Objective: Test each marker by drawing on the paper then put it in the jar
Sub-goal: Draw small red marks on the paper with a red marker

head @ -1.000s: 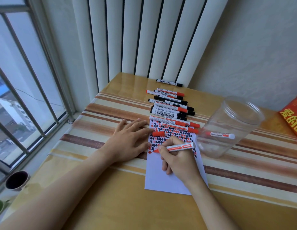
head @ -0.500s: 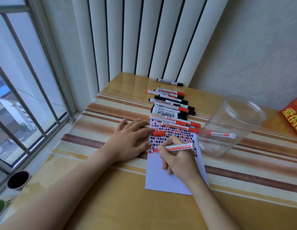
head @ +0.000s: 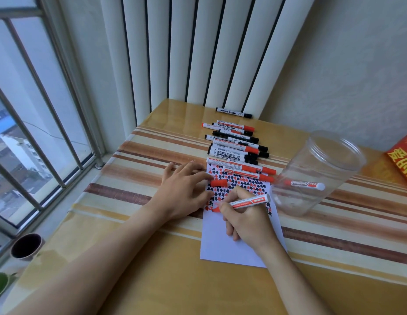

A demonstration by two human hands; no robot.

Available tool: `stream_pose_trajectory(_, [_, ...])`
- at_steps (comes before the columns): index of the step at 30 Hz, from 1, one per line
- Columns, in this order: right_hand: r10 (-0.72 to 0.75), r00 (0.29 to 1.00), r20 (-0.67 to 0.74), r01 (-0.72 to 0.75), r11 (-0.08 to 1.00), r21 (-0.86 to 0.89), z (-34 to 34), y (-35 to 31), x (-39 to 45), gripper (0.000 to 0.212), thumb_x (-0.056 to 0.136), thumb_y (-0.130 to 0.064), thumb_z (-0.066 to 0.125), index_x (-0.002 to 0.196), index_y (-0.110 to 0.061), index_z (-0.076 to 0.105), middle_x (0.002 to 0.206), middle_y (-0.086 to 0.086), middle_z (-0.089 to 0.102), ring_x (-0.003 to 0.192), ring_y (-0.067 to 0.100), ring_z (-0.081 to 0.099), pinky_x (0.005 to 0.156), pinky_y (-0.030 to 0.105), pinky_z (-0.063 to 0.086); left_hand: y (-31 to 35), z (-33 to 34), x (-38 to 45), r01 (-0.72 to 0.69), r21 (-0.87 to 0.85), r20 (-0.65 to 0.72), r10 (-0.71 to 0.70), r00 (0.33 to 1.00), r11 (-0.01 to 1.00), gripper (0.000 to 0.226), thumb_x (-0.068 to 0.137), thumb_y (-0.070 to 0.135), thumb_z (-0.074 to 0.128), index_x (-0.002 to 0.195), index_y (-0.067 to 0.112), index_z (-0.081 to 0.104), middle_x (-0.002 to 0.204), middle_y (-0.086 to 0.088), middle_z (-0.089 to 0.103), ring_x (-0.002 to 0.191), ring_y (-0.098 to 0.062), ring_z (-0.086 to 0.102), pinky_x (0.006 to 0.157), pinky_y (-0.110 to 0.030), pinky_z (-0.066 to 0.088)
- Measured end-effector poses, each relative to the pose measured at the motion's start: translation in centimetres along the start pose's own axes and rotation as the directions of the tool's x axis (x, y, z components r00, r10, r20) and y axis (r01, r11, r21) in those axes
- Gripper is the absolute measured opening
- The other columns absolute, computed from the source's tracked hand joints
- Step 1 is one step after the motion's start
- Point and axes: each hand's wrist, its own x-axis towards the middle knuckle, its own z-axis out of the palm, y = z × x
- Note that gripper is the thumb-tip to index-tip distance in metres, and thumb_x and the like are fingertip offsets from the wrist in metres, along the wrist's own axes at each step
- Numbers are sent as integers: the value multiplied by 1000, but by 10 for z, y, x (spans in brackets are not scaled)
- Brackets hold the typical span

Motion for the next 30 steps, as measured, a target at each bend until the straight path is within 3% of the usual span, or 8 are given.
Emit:
stream_pose_trajectory(7, [24,995,-93,-9,987,160,-4,0,3,16,91,-25,68,80,-17,58,64,5,61,45,22,56,37,26,38,4,-2,8,-1,-22,-40,0,999,1000,26,92,52,59,113,40,70,134,15,54,130,-7,44,119,-51,16])
stream_pose_trajectory(11, [45,985,-168,10,951,308,-10,-1,5,19,101,-10,65,84,-20,63,69,3,60,51,19,57,42,25,41,0,-2,6,-27,-103,-133,13,991,994,13,92,37,62,99,35,73,121,16,60,119,-6,53,114,-48,25])
stream_pose_trajectory(15, [89,970,-228,10,917,398,-10,-2,7,22,101,-11,65,83,-23,66,69,3,60,53,17,57,45,24,43,7,-1,8,-46,-113,-162,27,986,993,34,90,51,52,113,32,69,121,13,59,119,-7,52,113,-46,27])
stream_pose_trajectory(18, [105,961,-257,14,906,422,-8,-2,7,21,101,-11,64,83,-22,66,69,4,60,55,17,57,45,23,43,13,2,9,-138,-24,-86,135,987,990,45,89,59,55,127,35,64,123,9,59,122,-12,50,112,-46,28])
stream_pose_trajectory(20, [112,957,-268,15,903,429,-8,-2,8,18,101,-10,64,85,-18,65,69,4,59,55,17,57,45,23,42,13,3,8,-189,7,-30,189,981,982,44,89,57,59,129,40,62,124,12,58,123,-10,49,111,-43,28])
stream_pose_trajectory(23, [120,953,-280,15,899,437,-8,-1,7,14,102,-9,63,88,-13,63,70,4,60,55,17,57,45,23,42,13,3,9,-229,-14,-44,228,973,973,29,89,49,65,115,37,70,120,15,60,121,-8,50,109,-44,30])
stream_pose_trajectory(30, [78,977,-199,14,906,424,-9,-1,7,8,95,-20,69,88,-20,66,73,4,58,55,19,56,45,24,42,9,-1,7,-153,-127,-113,138,984,980,19,92,31,65,111,29,67,112,14,60,109,-11,50,92,-35,35])
